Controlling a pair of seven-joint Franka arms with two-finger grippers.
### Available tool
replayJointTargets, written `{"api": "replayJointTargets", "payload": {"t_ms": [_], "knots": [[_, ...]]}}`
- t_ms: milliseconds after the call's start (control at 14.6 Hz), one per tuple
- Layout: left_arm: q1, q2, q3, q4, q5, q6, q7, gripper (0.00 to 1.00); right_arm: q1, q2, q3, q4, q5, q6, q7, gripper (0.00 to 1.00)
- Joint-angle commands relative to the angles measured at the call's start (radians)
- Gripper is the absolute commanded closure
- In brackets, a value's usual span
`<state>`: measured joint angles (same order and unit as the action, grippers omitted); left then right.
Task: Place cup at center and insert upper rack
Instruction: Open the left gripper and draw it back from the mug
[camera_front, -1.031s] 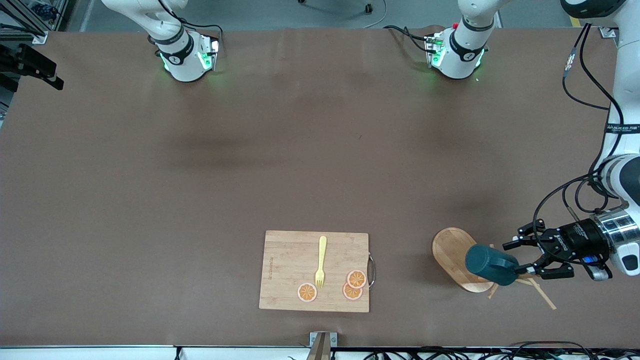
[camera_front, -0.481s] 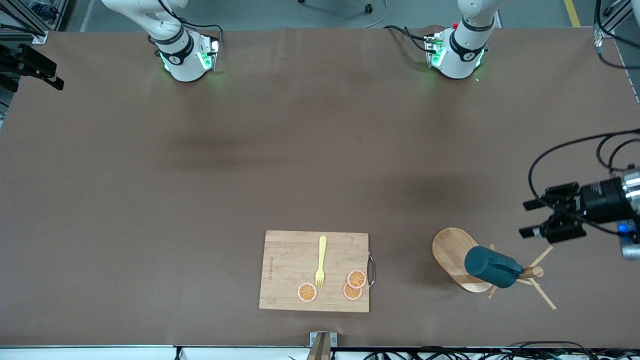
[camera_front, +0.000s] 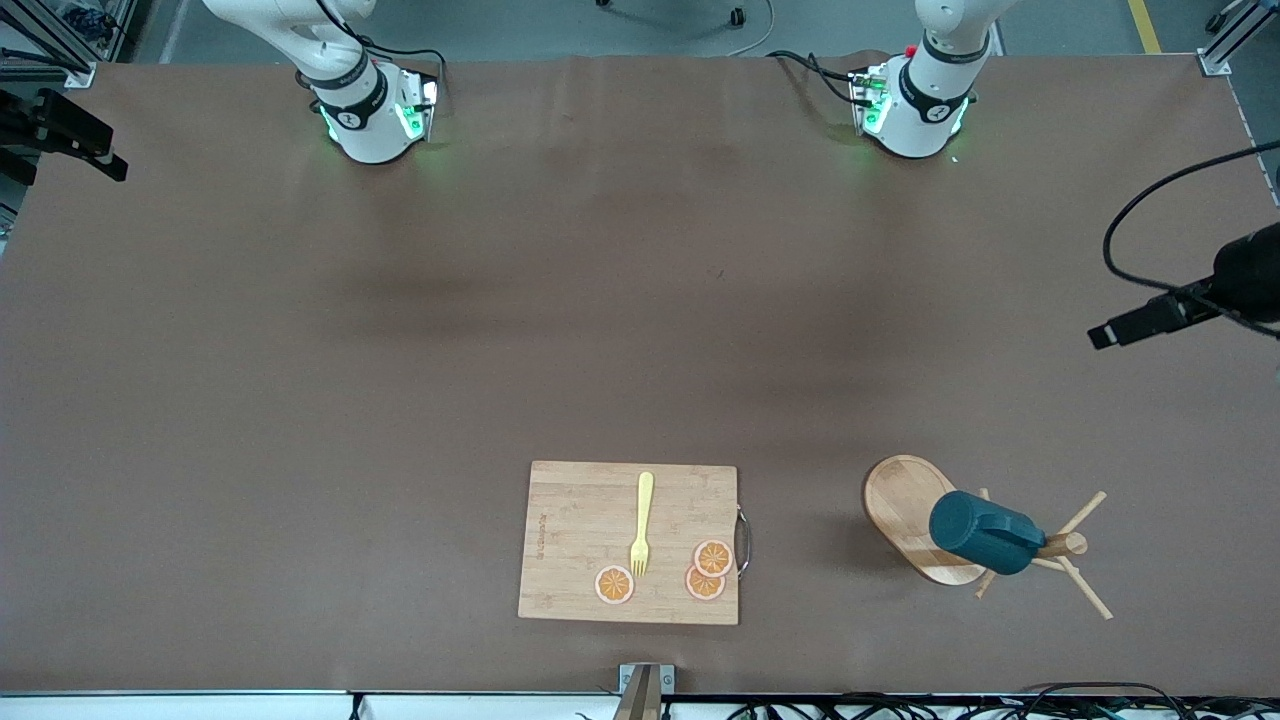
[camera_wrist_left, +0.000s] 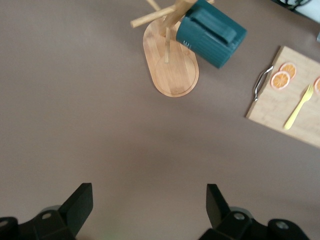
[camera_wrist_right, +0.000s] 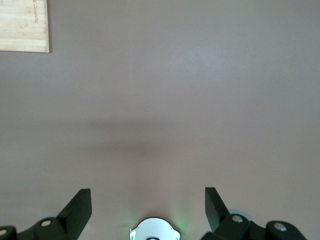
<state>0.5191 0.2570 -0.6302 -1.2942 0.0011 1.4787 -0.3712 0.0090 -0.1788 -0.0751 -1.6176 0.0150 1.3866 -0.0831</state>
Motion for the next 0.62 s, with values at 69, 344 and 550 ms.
{"api": "replayJointTargets", "payload": {"t_ms": [69, 344, 550], "knots": [[-0.247, -0.158, 0.232, -0.066, 0.049, -0.043, 0.182, 0.0, 0.009, -0.025, -0.002, -0.027, -0.027, 0.015, 0.0, 0.0], [-0.491, -0.284, 0.446, -0.221, 0.033, -0.026, 0.184, 0.0, 0.005, -0.025, -0.003, -0.03, -0.043, 0.019, -0.012, 0.0], [-0.574, -0.389, 0.523, -0.383, 0.022, 0.076, 0.184, 0.0, 0.006, -0.025, -0.003, -0.03, -0.043, 0.017, -0.007, 0.0]]}}
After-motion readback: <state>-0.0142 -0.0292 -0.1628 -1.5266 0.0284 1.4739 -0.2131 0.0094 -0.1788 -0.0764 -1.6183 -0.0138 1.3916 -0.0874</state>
